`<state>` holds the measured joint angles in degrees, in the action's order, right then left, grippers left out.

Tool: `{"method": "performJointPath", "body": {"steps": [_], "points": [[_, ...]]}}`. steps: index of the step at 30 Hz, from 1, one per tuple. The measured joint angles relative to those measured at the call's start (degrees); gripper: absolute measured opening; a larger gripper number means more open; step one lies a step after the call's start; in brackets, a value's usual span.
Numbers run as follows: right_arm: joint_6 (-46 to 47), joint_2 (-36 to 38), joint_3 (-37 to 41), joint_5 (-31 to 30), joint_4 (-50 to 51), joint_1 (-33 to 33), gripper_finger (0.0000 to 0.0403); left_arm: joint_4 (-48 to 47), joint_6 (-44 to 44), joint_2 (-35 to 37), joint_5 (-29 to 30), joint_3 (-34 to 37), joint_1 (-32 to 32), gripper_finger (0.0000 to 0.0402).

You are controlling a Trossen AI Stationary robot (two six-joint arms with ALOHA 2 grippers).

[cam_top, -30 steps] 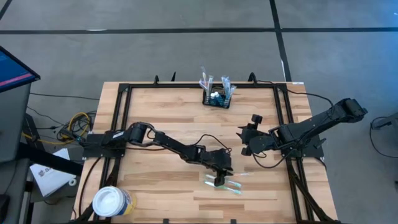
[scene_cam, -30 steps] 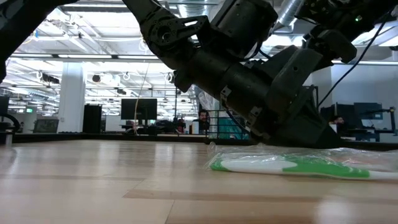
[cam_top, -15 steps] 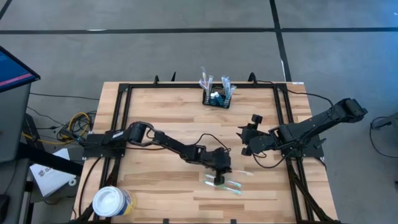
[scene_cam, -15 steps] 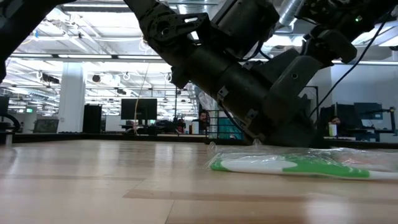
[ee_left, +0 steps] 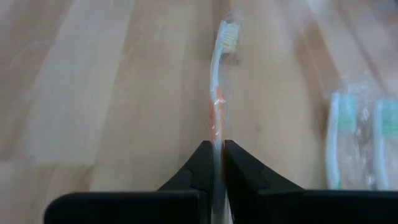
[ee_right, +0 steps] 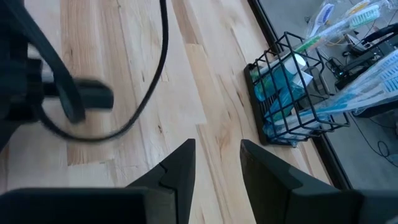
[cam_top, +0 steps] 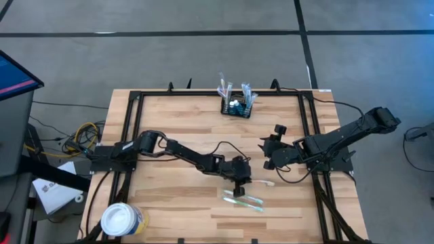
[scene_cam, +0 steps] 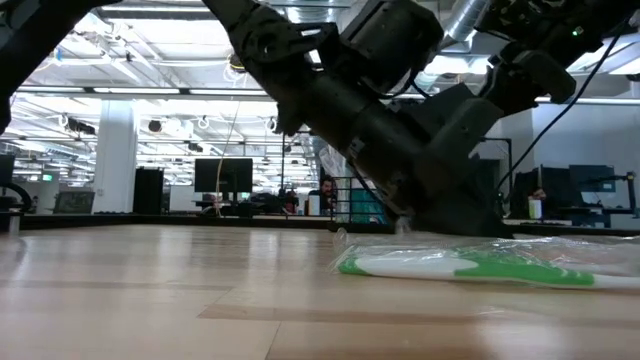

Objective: Pick & Place toothbrushing station
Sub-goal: Put the orange toothbrush into the mesh organizer

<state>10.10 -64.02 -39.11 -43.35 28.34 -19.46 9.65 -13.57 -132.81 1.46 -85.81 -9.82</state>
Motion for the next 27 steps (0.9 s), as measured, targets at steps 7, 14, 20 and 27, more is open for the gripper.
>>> {"method": "performJointPath", "body": {"steps": [7, 14, 20, 27], "points": [[0.01, 0.0, 0.0, 0.0, -0.07, 0.01, 0.0117, -0.14, 1.53, 6.29, 7.11, 5.16, -0.22, 0.001], [0.01, 0.01, 0.0, 0.0, -2.39, -0.01, 0.0117, 0.99, 0.88, 15.48, 15.98, 14.47, -0.15, 0.0007], [-0.04, -0.01, 0.0, 0.0, -3.57, -0.01, 0.0117, 6.63, -0.43, 24.46, 22.02, 24.63, -0.15, 0.0007], [-0.15, -0.01, 0.02, 0.0, -5.1, 0.01, 0.0117, 17.09, -1.18, 32.64, 24.66, 35.37, -0.15, 0.0007]]}}
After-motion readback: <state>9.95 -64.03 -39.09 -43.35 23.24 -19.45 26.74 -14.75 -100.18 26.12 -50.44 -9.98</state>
